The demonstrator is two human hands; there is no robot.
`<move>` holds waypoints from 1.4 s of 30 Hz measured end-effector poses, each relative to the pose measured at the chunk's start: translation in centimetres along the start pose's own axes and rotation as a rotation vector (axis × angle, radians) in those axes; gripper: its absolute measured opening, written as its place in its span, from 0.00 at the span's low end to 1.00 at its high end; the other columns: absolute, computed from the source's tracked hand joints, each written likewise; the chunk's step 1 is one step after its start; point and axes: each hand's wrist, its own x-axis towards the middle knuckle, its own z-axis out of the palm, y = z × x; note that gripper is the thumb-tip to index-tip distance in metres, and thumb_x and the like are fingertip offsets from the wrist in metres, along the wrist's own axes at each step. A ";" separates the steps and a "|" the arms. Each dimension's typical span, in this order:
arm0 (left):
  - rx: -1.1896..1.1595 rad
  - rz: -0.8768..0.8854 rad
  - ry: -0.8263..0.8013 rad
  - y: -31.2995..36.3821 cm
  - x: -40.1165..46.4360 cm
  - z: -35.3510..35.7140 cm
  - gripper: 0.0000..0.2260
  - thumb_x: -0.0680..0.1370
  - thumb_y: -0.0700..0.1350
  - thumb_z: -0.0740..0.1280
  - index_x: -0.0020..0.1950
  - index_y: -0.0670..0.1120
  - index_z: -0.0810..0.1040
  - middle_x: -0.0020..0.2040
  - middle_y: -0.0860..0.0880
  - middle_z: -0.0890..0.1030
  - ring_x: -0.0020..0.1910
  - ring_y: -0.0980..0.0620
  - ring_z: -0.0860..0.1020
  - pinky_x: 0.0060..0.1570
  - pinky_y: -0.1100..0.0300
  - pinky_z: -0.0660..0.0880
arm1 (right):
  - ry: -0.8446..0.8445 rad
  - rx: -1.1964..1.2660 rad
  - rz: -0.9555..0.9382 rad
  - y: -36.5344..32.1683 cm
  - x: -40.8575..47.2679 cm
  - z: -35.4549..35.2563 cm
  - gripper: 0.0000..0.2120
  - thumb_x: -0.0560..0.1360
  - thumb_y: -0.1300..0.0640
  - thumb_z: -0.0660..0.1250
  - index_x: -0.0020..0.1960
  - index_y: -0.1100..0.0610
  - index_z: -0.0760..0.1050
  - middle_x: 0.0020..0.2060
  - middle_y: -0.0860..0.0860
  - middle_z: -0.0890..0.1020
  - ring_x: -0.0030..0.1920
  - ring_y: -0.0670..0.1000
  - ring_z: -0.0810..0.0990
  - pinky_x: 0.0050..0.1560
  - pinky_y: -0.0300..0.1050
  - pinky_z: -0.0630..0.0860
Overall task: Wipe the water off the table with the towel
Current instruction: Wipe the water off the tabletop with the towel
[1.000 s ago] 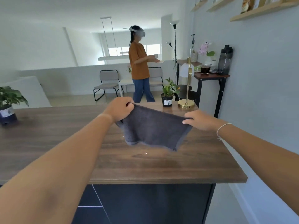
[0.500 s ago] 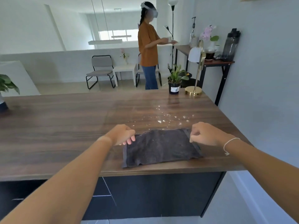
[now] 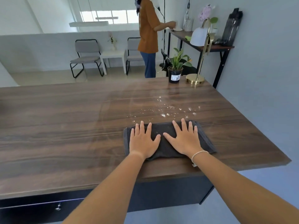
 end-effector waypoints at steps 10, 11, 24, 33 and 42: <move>0.045 0.003 -0.007 -2.7 12.1 -1.3 0.30 0.79 0.62 0.48 0.78 0.52 0.48 0.80 0.45 0.46 0.79 0.45 0.44 0.77 0.50 0.42 | 0.007 -0.018 -0.005 -1.7 12.4 -0.5 0.38 0.73 0.28 0.46 0.78 0.44 0.47 0.79 0.53 0.46 0.78 0.60 0.43 0.76 0.58 0.40; 0.047 -0.011 -0.004 -2.9 13.9 -1.3 0.30 0.79 0.62 0.48 0.78 0.52 0.48 0.80 0.45 0.46 0.79 0.45 0.44 0.77 0.50 0.42 | 0.003 -0.026 -0.014 -1.9 14.3 -0.6 0.38 0.73 0.28 0.46 0.78 0.44 0.47 0.79 0.53 0.46 0.78 0.60 0.43 0.76 0.58 0.40; 0.099 -0.108 0.015 -7.4 33.3 -2.5 0.30 0.79 0.63 0.47 0.78 0.54 0.48 0.80 0.46 0.46 0.79 0.46 0.45 0.76 0.51 0.43 | 0.012 -0.063 -0.099 -5.8 34.8 -0.4 0.38 0.73 0.28 0.45 0.78 0.45 0.48 0.79 0.53 0.47 0.78 0.60 0.43 0.76 0.60 0.40; 0.121 -0.128 0.020 -7.9 34.2 -2.5 0.30 0.79 0.62 0.46 0.78 0.53 0.46 0.80 0.46 0.44 0.79 0.46 0.44 0.76 0.50 0.42 | 0.017 -0.074 -0.127 -6.3 36.0 -0.2 0.38 0.73 0.28 0.44 0.78 0.45 0.47 0.79 0.53 0.47 0.78 0.61 0.44 0.76 0.59 0.40; 0.128 -0.090 -0.001 -7.4 23.1 -2.1 0.30 0.79 0.63 0.46 0.78 0.52 0.46 0.80 0.45 0.44 0.78 0.44 0.44 0.76 0.49 0.43 | -0.022 -0.064 -0.126 -5.8 24.5 0.2 0.38 0.74 0.29 0.44 0.78 0.45 0.46 0.79 0.53 0.46 0.78 0.60 0.43 0.76 0.59 0.40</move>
